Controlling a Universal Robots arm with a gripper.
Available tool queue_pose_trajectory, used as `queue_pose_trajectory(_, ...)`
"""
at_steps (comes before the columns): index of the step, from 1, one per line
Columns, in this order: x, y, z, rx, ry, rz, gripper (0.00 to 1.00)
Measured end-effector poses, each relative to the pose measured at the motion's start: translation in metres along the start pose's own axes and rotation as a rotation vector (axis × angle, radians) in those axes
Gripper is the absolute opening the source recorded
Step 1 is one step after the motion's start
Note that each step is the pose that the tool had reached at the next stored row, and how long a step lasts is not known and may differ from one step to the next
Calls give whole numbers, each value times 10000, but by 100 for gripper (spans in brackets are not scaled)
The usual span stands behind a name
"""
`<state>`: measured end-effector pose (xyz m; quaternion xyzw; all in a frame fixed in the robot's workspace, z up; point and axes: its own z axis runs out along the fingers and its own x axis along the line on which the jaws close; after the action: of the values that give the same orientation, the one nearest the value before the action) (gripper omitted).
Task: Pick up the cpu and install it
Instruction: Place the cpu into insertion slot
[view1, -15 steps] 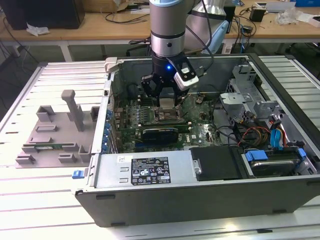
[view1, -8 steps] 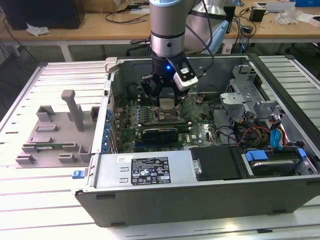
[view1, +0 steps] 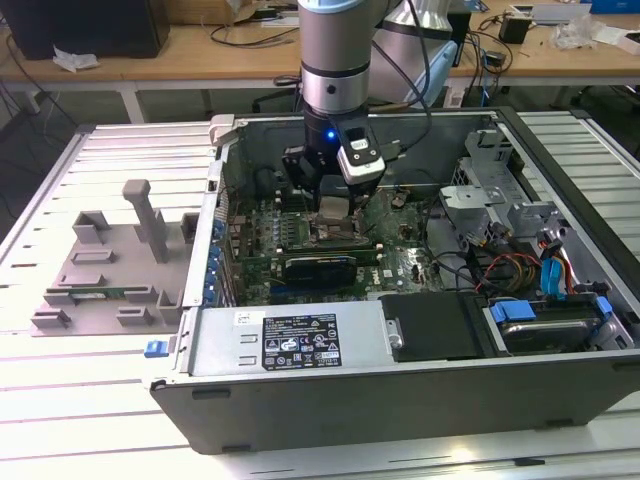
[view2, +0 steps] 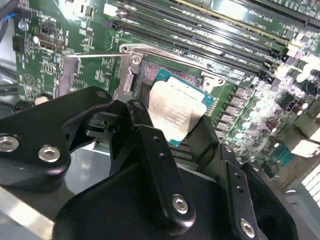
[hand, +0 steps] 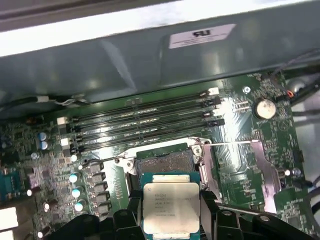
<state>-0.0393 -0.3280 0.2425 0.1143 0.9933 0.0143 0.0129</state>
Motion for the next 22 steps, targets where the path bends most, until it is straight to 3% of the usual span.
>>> queue_pose_trajectory(6, 0, 0, 1, 27, -37, 1187, 54)
queue_pose_trajectory(13, 0, 0, 2, 47, -66, 2097, 54)
queue_pose_trajectory(22, 0, 0, 5, 91, -127, 4018, 54)
